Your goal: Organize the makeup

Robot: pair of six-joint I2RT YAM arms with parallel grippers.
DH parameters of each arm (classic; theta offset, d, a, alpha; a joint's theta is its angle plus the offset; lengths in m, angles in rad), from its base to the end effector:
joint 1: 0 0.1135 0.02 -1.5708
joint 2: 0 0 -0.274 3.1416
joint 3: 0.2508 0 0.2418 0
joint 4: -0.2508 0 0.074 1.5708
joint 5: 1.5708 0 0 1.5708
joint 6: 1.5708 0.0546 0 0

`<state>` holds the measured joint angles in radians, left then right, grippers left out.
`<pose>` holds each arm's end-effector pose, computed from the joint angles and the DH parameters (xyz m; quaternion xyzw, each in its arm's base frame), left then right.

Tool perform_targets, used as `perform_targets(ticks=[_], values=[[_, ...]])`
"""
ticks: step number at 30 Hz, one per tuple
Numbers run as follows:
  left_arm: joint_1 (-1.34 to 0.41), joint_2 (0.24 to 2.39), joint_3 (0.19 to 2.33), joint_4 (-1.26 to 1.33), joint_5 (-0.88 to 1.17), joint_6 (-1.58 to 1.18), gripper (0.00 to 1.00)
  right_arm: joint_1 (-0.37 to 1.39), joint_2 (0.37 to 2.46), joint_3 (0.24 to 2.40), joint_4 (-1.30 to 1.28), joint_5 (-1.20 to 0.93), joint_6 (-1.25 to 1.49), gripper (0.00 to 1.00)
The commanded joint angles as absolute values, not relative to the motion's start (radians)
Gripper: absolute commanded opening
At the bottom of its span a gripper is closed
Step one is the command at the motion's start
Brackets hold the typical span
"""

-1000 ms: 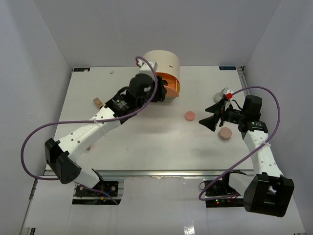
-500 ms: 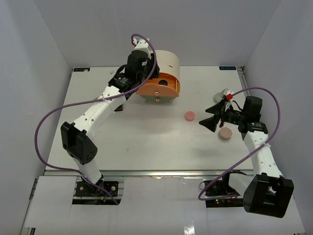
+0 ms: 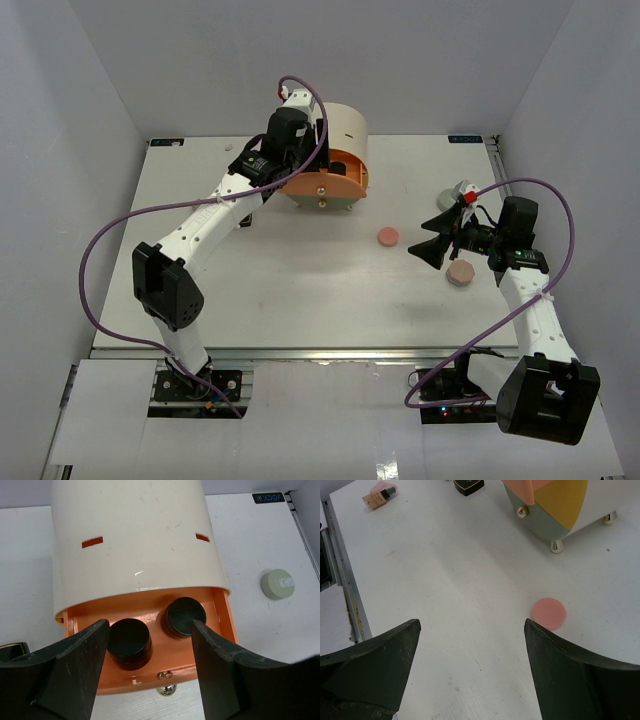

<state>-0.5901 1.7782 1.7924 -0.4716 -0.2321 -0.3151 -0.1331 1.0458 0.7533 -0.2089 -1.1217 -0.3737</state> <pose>0.3592 -0.2254 0.3888 0.0550 0.8437 -0.1411 0.5150 0.2146 0.0209 0.2936 -0.3565 0.6908 0.3349 0.5325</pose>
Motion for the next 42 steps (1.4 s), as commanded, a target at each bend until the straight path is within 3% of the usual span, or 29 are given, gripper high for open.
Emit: perform_targets(ticks=[1, 9, 13, 16, 19, 21, 24, 29, 42], values=[[-0.58, 1.75, 1.823, -0.483, -0.211, -0.302, 0.79, -0.144, 1.039, 0.747, -0.187, -1.146, -0.373, 0.91], [-0.578, 1.671, 1.81, -0.478, -0.204, -0.294, 0.78, -0.144, 1.048, 0.747, -0.26, -1.257, -0.499, 0.86], [-0.573, 1.513, 1.649, -0.434, -0.191, -0.28, 0.78, -0.086, 1.05, 0.779, -0.421, -1.29, -0.766, 0.68], [-0.562, 1.282, 1.443, -0.388, -0.196, -0.31, 0.77, 0.136, 1.07, 0.864, -0.533, -1.111, -0.932, 0.54], [-0.552, 1.121, 1.224, -0.359, -0.202, -0.363, 0.77, 0.347, 1.115, 0.953, -0.509, -0.911, -0.942, 0.33], [-0.55, 0.981, 1.072, -0.355, -0.22, -0.388, 0.76, 0.452, 1.166, 1.015, -0.487, -0.763, -0.925, 0.24], [-0.546, 0.833, 0.914, -0.362, -0.23, -0.415, 0.77, 0.617, 1.338, 1.186, -0.48, -0.603, -0.897, 0.22], [-0.546, 0.638, 0.758, -0.376, -0.183, -0.395, 0.77, 0.695, 1.571, 1.398, -0.478, -0.409, -0.826, 0.21], [-0.546, 0.603, 0.699, -0.359, -0.167, -0.374, 0.77, 0.715, 1.798, 1.606, -0.451, -0.223, -0.801, 0.22]])
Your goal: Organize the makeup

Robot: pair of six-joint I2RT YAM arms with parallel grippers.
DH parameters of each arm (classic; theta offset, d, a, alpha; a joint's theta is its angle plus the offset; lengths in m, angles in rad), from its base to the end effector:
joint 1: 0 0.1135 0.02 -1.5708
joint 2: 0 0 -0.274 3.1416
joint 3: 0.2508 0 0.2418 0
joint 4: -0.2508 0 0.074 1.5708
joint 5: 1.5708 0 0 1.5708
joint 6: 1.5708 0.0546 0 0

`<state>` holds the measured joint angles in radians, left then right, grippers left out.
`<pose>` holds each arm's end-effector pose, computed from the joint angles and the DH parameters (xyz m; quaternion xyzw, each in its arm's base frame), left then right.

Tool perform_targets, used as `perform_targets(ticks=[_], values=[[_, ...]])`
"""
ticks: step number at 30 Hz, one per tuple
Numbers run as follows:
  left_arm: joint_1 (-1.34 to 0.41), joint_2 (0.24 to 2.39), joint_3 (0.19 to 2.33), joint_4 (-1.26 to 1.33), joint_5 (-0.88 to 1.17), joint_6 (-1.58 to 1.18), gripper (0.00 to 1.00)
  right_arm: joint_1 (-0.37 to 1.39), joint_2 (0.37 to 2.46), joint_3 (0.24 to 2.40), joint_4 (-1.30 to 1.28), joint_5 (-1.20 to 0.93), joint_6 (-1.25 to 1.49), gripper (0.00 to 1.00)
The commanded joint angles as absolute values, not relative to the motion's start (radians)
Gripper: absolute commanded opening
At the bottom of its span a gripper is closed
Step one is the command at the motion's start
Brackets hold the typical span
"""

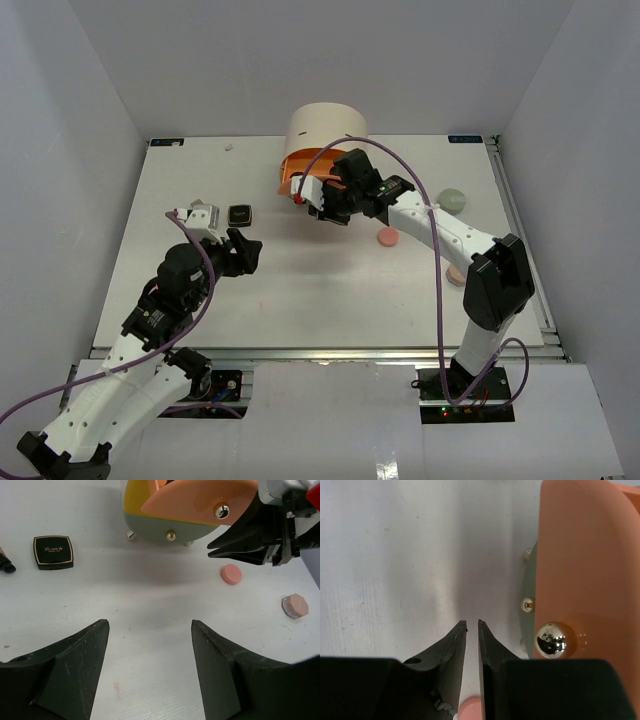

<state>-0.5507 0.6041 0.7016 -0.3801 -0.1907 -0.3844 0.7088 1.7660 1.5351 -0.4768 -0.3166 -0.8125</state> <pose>0.1284 -0.0667 0.3161 0.0091 0.7980 -0.2014 0.5679 0.3006 0.2801 0.3053 -0.6661 0.6043 0.1216 0.4199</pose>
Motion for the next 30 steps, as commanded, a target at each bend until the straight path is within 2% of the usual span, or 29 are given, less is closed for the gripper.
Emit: perform_targets(ticks=[1, 8, 11, 13, 17, 19, 22, 26, 30], values=[[-0.546, 0.602, 0.699, -0.359, -0.165, -0.374, 0.77, 0.715, 1.81, 1.62, -0.438, -0.202, -0.8, 0.22], [-0.546, 0.595, 0.696, -0.356, -0.159, -0.374, 0.78, 0.685, 1.949, 1.829, -0.353, -0.018, -0.744, 0.21], [-0.546, 0.598, 0.695, -0.356, -0.151, -0.376, 0.77, 0.681, 1.969, 1.851, -0.319, 0.032, -0.731, 0.29], [-0.546, 0.603, 0.693, -0.351, -0.134, -0.374, 0.77, 0.681, 1.978, 1.848, -0.297, 0.064, -0.723, 0.39], [-0.546, 0.616, 0.689, -0.338, -0.096, -0.374, 0.78, 0.675, 1.985, 1.841, -0.285, 0.074, -0.71, 0.47], [-0.546, 0.623, 0.689, -0.33, -0.079, -0.377, 0.77, 0.672, 1.973, 1.828, -0.287, 0.058, -0.705, 0.47], [-0.546, 0.657, 0.682, -0.296, -0.017, -0.404, 0.77, 0.671, 1.898, 1.779, -0.377, -0.141, -0.711, 0.49], [-0.546, 0.788, 0.689, -0.208, 0.12, -0.504, 0.74, 0.635, 1.733, 1.679, -0.53, -0.57, -0.689, 0.53], [-0.547, 0.984, 0.729, -0.061, 0.184, -0.62, 0.69, 0.508, 1.543, 1.455, -0.446, -0.804, -0.517, 0.55]])
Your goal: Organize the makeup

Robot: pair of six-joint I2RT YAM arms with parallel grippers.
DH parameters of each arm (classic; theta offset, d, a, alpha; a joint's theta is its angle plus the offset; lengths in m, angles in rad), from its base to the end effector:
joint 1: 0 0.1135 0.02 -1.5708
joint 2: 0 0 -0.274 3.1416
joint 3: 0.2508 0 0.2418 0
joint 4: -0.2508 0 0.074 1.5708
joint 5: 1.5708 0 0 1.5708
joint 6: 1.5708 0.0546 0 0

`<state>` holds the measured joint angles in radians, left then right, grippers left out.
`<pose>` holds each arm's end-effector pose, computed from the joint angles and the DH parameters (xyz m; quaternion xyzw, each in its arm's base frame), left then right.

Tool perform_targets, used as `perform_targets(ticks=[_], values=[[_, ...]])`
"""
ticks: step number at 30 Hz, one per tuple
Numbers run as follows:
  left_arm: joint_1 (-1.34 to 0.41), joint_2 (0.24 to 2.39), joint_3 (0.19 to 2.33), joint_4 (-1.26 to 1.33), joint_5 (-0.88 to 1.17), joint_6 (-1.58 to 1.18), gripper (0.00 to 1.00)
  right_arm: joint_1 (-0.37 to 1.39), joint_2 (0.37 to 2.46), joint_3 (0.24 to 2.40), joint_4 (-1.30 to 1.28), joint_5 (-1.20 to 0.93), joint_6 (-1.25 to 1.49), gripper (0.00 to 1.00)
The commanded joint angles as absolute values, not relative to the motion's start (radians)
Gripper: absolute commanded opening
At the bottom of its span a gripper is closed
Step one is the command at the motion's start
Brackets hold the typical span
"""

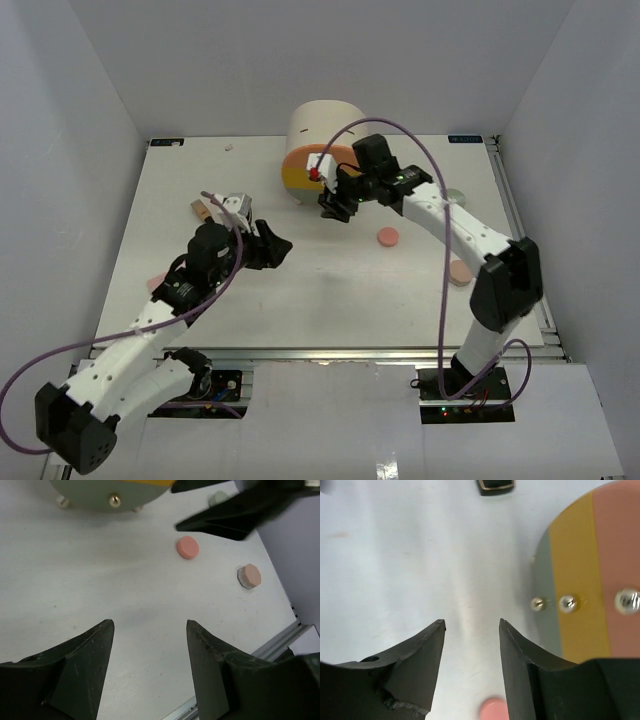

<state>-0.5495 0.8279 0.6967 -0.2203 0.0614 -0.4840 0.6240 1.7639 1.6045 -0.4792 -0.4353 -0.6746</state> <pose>0.1649 -0.1049 0.2999 0.0444 0.8184 -0.3046 0.4852 0.3213 0.2597 0.3309 -0.6047 0.6361 0.1817 0.4435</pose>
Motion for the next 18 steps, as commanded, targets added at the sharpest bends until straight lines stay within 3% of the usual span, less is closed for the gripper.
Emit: perform_targets(ticks=[1, 7, 11, 13, 18], values=[[-0.547, 1.035, 0.74, -0.018, 0.188, -0.645, 0.68, 0.463, 1.495, 1.388, -0.404, -0.844, -0.468, 0.55], [-0.558, 1.414, 0.957, 0.098, 0.169, -0.672, 0.67, 0.179, 1.235, 1.079, -0.259, -0.953, -0.324, 0.67], [-0.563, 1.617, 1.12, 0.106, 0.101, -0.661, 0.67, 0.008, 1.097, 0.805, -0.017, -1.061, -0.182, 0.79], [-0.563, 1.693, 1.192, 0.097, 0.086, -0.656, 0.66, -0.104, 1.052, 0.762, 0.073, -1.118, -0.14, 0.8], [-0.564, 1.824, 1.34, 0.064, 0.031, -0.642, 0.62, -0.176, 1.043, 0.717, 0.081, -1.216, -0.156, 0.79]])
